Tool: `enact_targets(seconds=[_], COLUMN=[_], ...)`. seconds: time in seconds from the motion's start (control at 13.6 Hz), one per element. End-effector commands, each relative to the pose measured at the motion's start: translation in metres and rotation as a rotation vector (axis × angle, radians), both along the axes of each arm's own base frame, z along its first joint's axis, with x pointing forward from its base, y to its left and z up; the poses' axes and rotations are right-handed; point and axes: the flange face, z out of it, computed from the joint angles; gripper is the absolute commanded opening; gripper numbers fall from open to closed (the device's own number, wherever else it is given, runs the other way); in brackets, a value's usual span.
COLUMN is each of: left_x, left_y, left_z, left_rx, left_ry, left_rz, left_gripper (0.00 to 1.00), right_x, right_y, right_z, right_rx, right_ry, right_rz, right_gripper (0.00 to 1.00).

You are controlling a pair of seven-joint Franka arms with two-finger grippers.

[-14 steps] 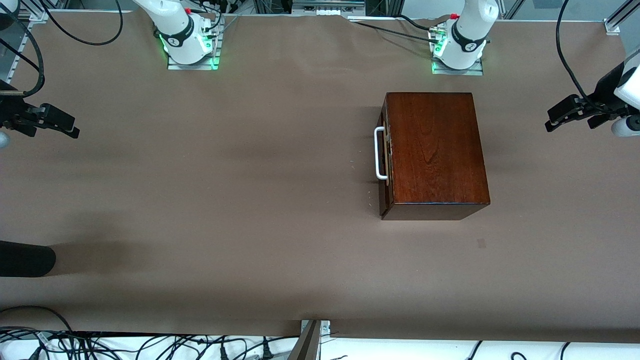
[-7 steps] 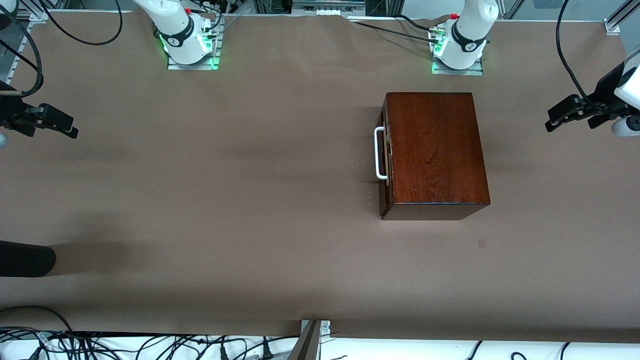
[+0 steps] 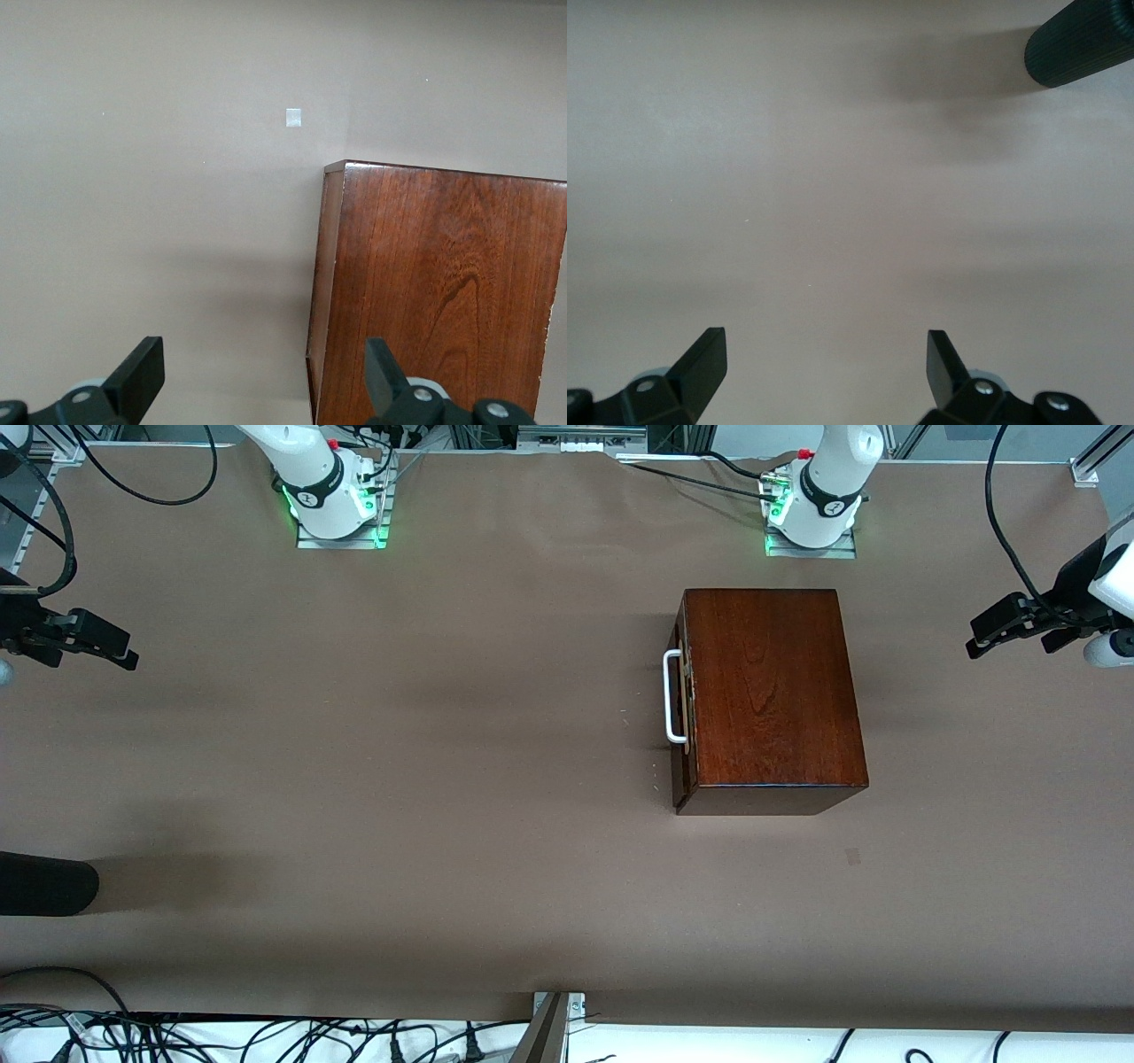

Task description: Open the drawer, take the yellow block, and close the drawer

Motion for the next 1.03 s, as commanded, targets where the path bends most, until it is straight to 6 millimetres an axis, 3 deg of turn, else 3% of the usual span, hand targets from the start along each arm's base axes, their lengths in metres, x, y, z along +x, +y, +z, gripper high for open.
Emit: enact_targets(seconds=[0.0, 0.15, 0.37, 0.66, 0.81, 0.96], left_x=[0.001, 0.001, 0.003, 0.001, -0.002, -0.004], left_y=[0.000, -0.001, -0.021, -0.101, -0.155, -0.194], left_z=[0.006, 0.005, 0.001, -0.010, -0.027, -0.043], left_rx=[-0.025, -0.026, -0.026, -0.018, -0.008, 0.002], left_ry=[0.002, 0.006, 0.013, 0.037, 0.067, 0.092], left_rz=[-0.015, -0.015, -0.033, -0.059, -0.079, -0.071], left_gripper=[1.00, 1.00, 1.00, 1.00, 1.00, 1.00], right_x=[-0.005, -0.005, -0.005, -0.005, -0.005, -0.004], right_y=[-0.003, -0.003, -0.003, -0.003, -0.002, -0.001], right_z=[0.009, 0.009, 0.009, 0.009, 0.009, 0.008], right_rx=[0.009, 0.009, 0.009, 0.009, 0.010, 0.012], right_ry=[-0.008, -0.006, -0.008, -0.008, -0.008, -0.008], right_rz=[-0.001, -0.003, -0.001, -0.001, -0.001, 0.000], right_gripper=[1.00, 1.00, 1.00, 1.00, 1.00, 1.00])
